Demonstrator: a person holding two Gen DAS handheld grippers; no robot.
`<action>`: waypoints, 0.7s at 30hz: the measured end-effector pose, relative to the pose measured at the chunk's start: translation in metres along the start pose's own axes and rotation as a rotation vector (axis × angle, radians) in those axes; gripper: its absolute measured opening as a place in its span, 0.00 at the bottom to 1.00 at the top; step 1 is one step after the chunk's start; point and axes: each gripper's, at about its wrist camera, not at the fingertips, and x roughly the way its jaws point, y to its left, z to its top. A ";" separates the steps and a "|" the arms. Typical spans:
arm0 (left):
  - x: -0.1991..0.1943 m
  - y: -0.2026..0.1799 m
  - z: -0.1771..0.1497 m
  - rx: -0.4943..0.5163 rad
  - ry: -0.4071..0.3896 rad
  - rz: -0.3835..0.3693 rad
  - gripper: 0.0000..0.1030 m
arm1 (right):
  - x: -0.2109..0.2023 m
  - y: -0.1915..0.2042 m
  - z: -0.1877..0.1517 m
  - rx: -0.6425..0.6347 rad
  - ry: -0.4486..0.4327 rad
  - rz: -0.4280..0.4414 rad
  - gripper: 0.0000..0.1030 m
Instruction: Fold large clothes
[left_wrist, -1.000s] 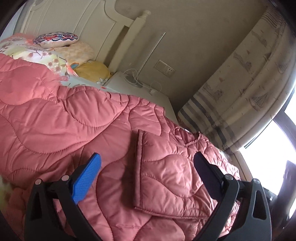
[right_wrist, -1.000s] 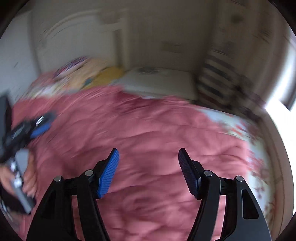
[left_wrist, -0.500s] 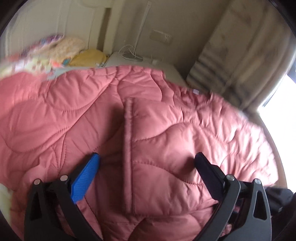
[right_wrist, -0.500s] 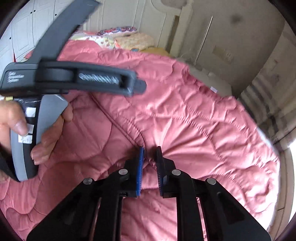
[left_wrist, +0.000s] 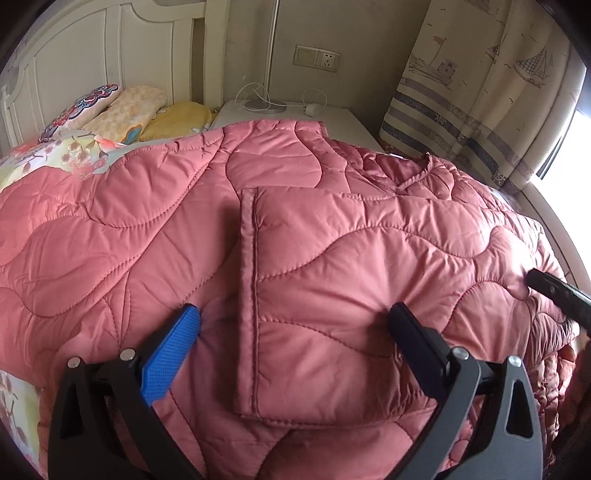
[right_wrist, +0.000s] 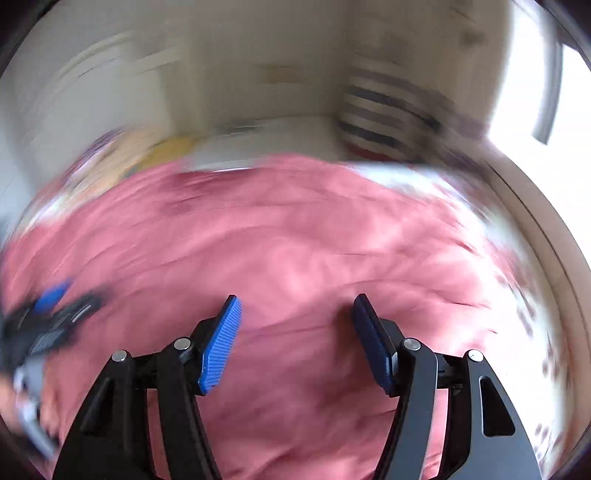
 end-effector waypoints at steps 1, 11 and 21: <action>-0.001 -0.001 0.000 0.000 0.000 0.000 0.98 | 0.005 -0.009 0.001 0.039 0.020 0.015 0.60; -0.002 0.002 0.000 -0.017 -0.009 -0.025 0.98 | -0.001 -0.008 0.007 0.008 0.065 -0.087 0.81; -0.015 0.021 -0.003 -0.100 -0.075 -0.142 0.98 | -0.012 0.085 -0.045 -0.305 -0.047 -0.049 0.85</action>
